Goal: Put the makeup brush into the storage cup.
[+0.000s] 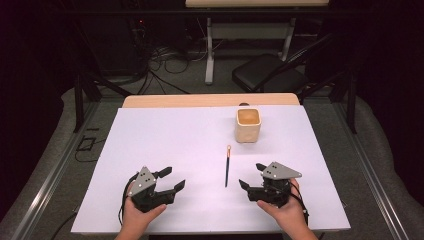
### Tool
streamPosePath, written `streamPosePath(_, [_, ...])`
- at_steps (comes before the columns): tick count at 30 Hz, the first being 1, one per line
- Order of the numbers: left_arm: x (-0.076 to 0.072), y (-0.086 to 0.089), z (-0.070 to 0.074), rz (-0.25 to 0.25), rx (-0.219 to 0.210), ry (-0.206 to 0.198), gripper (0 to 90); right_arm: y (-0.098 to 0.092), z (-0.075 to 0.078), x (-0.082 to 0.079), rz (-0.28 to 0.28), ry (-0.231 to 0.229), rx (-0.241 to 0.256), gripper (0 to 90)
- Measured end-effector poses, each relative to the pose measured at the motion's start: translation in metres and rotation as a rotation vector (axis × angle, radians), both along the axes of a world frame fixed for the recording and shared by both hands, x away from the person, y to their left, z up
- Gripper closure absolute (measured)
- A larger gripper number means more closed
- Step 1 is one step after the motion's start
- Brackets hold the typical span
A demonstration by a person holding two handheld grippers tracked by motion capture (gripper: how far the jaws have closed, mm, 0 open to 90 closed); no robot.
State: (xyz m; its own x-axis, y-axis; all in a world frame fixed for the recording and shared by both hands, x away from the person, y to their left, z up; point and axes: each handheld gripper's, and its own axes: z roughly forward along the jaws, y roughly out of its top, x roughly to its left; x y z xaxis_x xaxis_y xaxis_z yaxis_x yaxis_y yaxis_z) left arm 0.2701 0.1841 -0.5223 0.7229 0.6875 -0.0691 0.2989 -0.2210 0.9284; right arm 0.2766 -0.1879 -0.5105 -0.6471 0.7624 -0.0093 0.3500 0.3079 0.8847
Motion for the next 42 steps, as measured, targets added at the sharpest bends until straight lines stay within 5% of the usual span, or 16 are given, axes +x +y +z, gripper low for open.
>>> streamPosePath(8, [-0.001,0.000,0.000,0.000,0.006,-0.004,33.2,0.011,0.004,0.010,0.009,0.067,-0.021,20.6])
streamPosePath(24, [-0.001,0.000,-0.001,-0.001,0.010,0.000,33.2,0.012,0.008,0.017,0.006,0.127,-0.075,20.7])
streamPosePath(34, [-0.001,-0.001,-0.001,-0.002,0.010,0.004,33.2,0.008,0.008,0.029,-0.022,0.238,-0.136,21.5])
streamPosePath(42, [0.000,-0.001,-0.001,-0.003,0.013,0.008,33.2,0.010,0.009,0.036,-0.030,0.283,-0.154,22.4])
